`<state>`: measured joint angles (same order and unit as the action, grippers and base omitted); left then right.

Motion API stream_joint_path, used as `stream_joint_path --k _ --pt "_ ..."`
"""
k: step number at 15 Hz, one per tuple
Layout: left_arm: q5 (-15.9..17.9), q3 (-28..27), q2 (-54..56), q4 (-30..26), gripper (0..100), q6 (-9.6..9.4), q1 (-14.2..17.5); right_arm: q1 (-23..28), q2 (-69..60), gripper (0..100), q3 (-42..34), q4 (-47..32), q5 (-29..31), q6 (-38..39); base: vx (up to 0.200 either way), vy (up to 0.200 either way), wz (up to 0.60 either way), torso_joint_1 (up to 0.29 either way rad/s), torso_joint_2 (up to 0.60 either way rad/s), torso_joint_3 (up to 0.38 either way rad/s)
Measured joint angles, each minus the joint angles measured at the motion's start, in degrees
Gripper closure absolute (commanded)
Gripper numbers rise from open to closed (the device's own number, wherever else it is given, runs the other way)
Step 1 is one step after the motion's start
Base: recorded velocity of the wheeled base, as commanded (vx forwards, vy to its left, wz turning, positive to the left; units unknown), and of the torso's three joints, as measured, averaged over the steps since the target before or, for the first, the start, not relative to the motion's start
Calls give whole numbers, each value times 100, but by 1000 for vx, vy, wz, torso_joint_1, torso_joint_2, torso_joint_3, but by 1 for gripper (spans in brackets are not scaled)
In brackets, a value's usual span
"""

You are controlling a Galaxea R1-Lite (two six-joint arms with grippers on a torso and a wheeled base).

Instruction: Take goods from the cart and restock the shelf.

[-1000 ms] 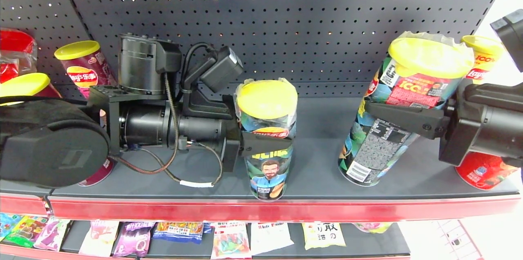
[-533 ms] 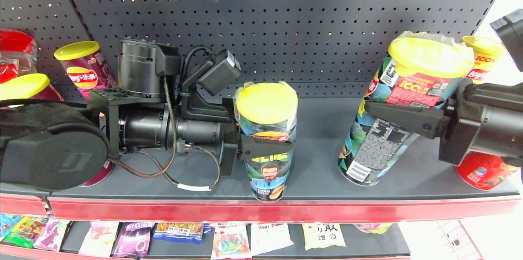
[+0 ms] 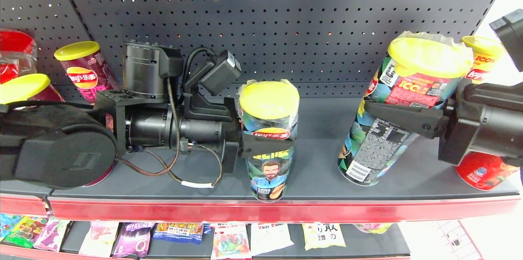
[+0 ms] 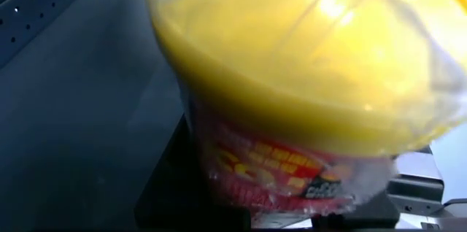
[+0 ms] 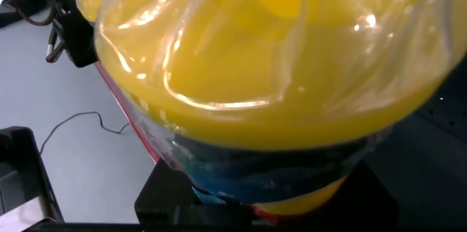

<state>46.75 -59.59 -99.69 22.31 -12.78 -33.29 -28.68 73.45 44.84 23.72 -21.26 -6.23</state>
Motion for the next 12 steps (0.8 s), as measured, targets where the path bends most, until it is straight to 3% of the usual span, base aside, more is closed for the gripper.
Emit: stream_joint_path --k 6,12 --pt "-17 35 -77 163 0 33 26 -4 48 100 69 -5 -6 2 0 0 0 0 0 0" --pt "-22 894 523 172 0 30 223 -4 530 100 678 4 -9 -6 0 0 0 0 0 0"
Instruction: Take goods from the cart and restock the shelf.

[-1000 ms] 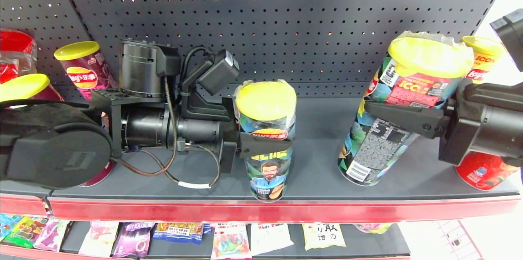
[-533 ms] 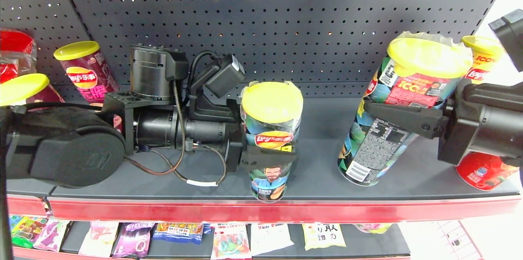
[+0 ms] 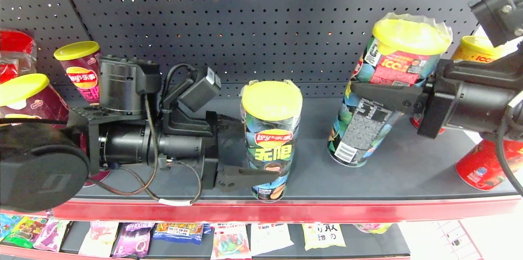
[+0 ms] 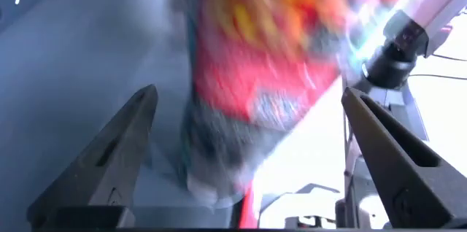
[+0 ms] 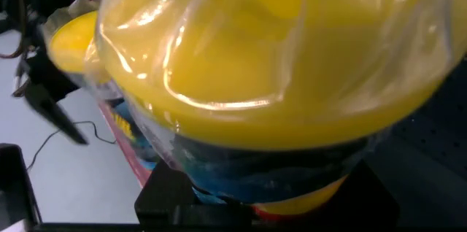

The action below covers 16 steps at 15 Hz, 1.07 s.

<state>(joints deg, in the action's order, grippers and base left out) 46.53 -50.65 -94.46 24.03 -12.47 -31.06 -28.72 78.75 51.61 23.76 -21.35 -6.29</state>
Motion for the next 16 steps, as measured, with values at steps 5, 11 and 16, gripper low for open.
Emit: stream_joint_path --k 5,11,16 --pt "-30 1446 1206 -2 0 10 494 4 1320 100 1302 -4 2 -13 0 0 0 0 0 0" --pt "-532 2376 2487 -20 0 322 1020 -94 2640 100 2500 -1 -24 2 0 0 0 0 0 0" --pt "-920 2626 3033 -17 0 837 1075 -212 2946 100 2581 0 -24 6 0 0 0 0 0 0"
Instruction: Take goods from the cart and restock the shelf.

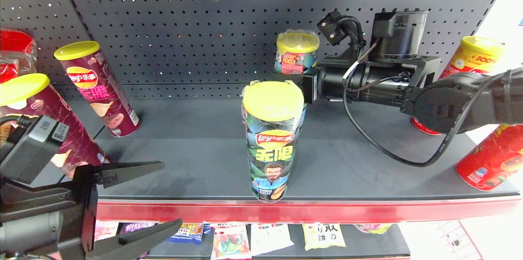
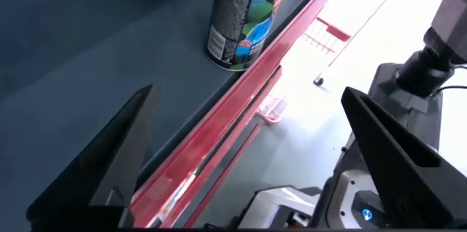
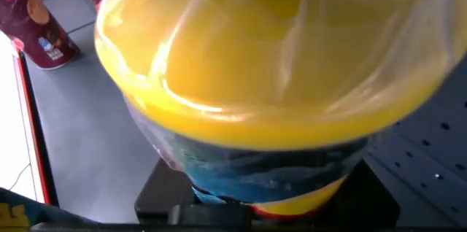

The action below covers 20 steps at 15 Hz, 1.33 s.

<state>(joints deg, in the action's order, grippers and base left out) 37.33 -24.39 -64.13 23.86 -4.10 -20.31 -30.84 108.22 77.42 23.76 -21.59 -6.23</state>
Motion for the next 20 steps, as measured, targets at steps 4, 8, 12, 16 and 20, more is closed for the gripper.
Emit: stream_joint_path --k 4,8,12,16,20 --pt "0 30 123 4 0 29 0 -5 2 100 -61 2 6 0 0 0 0 0 0 0" --pt "0 30 160 9 0 24 -6 -16 -44 0 -129 10 6 5 0 0 0 0 0 0" --pt "2 33 171 9 0 24 -9 -68 -141 0 -249 0 27 76 0 0 0 0 0 0" --pt "-29 23 154 -2 0 13 -5 -82 -634 0 -918 -4 44 191 0 0 0 0 0 0" --pt "-121 34 116 -21 0 16 -9 -68 -1285 0 -1593 -1 55 249 0 0 0 0 0 0"
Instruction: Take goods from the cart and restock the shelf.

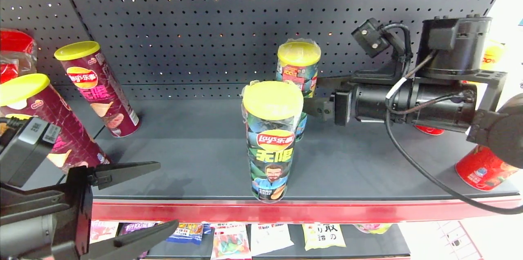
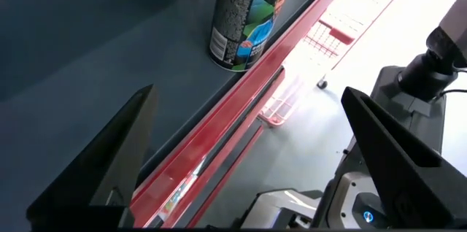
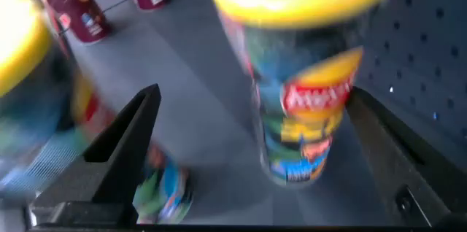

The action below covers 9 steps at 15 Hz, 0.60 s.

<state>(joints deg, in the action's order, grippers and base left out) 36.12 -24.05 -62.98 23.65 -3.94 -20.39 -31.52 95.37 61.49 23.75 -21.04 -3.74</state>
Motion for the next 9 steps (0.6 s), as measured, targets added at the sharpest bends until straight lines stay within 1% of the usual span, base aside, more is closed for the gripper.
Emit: stream_joint_path --k 2,3,5,8,9 --pt "-235 7 -35 -1 0 0 0 27 -319 0 -402 -2 63 11 0 0 0 0 0 0" --pt "-328 11 -50 -9 0 -2 2 44 -490 0 -625 -5 200 11 0 0 0 0 0 0" --pt "-367 33 -67 -6 0 -2 2 66 -818 0 -997 -2 468 13 0 0 0 0 0 0" --pt "-380 49 -105 -11 0 -2 0 74 -1265 0 -1431 -5 532 24 0 0 0 0 0 0" --pt "-495 49 -119 -11 0 -2 0 74 -1397 0 -1530 -5 534 22 0 0 0 0 0 0"
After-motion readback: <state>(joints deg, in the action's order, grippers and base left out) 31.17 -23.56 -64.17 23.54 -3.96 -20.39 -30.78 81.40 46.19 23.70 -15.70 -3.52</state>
